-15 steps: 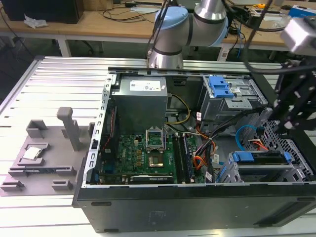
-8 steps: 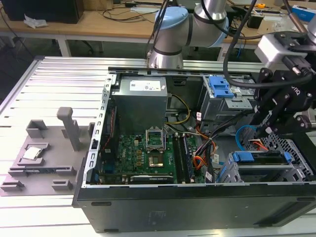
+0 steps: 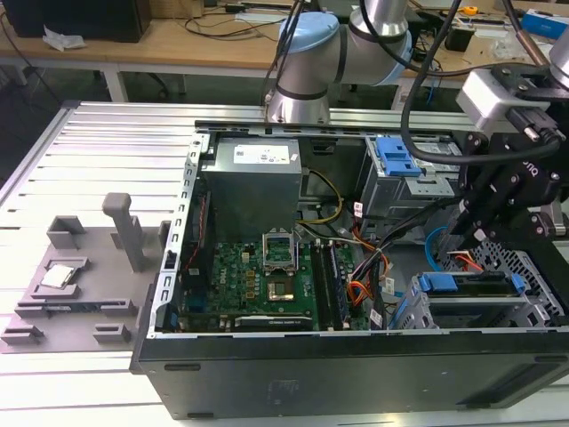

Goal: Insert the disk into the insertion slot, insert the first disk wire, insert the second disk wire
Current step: 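Insert the second disk wire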

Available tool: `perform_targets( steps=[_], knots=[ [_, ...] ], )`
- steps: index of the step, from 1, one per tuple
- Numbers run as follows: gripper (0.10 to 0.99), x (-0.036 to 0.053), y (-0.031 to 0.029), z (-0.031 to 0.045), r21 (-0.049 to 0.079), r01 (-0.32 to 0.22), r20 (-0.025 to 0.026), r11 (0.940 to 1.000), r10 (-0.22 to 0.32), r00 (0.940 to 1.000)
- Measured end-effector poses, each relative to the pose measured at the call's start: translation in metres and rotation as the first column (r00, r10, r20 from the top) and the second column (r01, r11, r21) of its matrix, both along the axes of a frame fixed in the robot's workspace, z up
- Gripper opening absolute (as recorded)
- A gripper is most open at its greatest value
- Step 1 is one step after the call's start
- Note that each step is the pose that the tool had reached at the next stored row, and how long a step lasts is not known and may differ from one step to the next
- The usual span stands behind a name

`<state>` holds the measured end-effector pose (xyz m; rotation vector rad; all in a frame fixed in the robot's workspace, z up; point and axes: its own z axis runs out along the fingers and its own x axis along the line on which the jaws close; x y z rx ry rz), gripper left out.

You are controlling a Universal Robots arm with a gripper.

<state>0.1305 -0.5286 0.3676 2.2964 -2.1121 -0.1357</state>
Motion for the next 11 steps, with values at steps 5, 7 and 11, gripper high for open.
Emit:
perform_targets(
  steps=[5, 7, 11],
  knots=[
    [0.161, 0.0000, 0.0000, 0.0000, -0.003, 0.000, 0.0000, 1.0000, 0.000, 1.0000],
    [0.161, 0.0000, -0.0004, 0.0000, -0.004, 0.000, 0.0000, 1.0000, 0.000, 1.0000],
    [0.161, 0.0001, -0.0158, -0.0001, -0.004, 0.000, 0.0000, 1.0000, 0.000, 1.0000]
  ],
)
